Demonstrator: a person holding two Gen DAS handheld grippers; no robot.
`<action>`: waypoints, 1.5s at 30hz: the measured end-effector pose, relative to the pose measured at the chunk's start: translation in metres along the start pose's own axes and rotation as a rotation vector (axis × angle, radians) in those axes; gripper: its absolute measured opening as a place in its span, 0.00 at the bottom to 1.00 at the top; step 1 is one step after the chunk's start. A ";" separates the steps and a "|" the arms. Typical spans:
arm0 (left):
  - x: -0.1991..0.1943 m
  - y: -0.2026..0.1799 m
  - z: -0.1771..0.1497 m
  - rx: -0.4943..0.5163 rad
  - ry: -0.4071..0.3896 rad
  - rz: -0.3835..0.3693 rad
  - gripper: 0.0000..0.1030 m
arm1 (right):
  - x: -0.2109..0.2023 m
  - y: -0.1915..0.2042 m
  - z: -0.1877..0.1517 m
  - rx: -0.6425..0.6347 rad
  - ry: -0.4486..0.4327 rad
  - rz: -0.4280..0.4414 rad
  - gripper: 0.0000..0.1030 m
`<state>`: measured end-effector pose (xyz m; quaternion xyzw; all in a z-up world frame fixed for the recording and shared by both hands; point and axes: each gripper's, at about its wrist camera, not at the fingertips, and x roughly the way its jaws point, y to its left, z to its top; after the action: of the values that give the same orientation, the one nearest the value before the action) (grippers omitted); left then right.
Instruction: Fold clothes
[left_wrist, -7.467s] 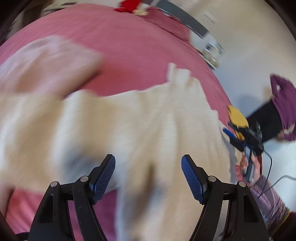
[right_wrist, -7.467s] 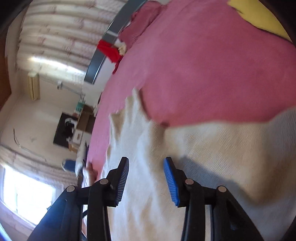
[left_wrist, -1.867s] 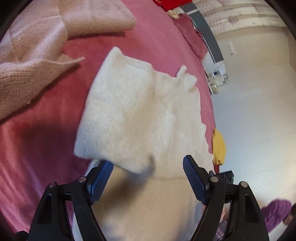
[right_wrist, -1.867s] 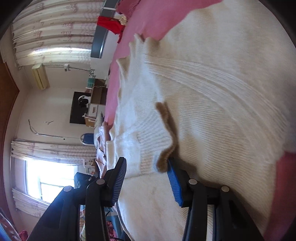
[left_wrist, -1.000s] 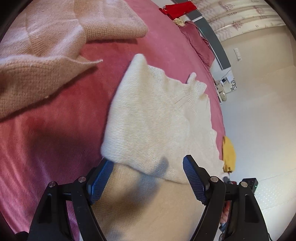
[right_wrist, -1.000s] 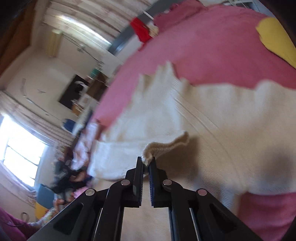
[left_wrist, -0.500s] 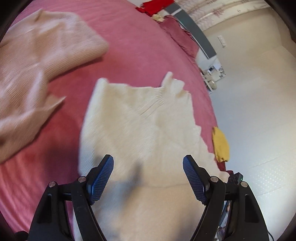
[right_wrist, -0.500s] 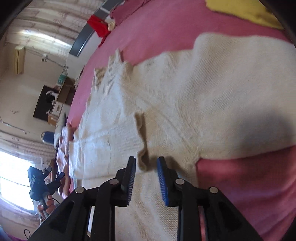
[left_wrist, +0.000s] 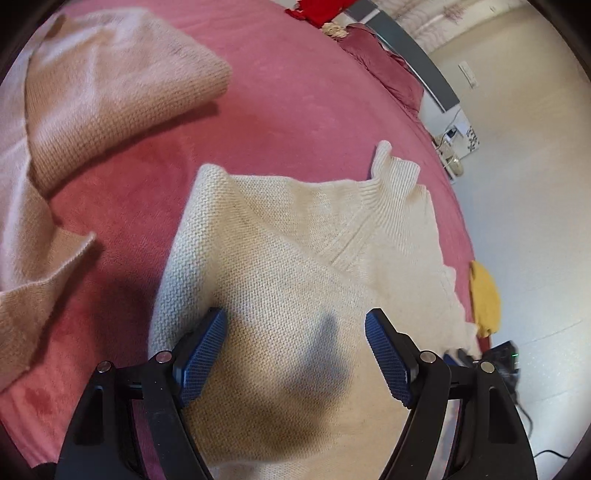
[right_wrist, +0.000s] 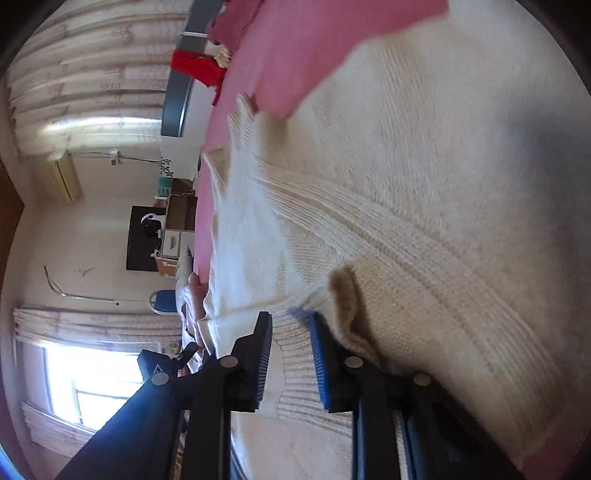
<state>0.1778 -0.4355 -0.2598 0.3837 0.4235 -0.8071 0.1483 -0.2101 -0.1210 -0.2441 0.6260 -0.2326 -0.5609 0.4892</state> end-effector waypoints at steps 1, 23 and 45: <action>-0.004 -0.007 -0.003 0.016 -0.007 0.007 0.76 | -0.009 0.005 -0.003 -0.028 -0.009 -0.012 0.29; 0.005 -0.115 -0.145 0.065 0.118 -0.016 0.76 | -0.385 -0.176 -0.030 0.280 -0.824 -0.283 0.36; 0.011 -0.147 -0.162 0.242 0.111 0.085 0.76 | -0.392 -0.158 -0.014 0.208 -0.883 -0.357 0.04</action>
<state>0.1676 -0.2175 -0.2406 0.4603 0.3139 -0.8229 0.1112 -0.3404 0.2782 -0.1976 0.4039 -0.3616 -0.8219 0.1749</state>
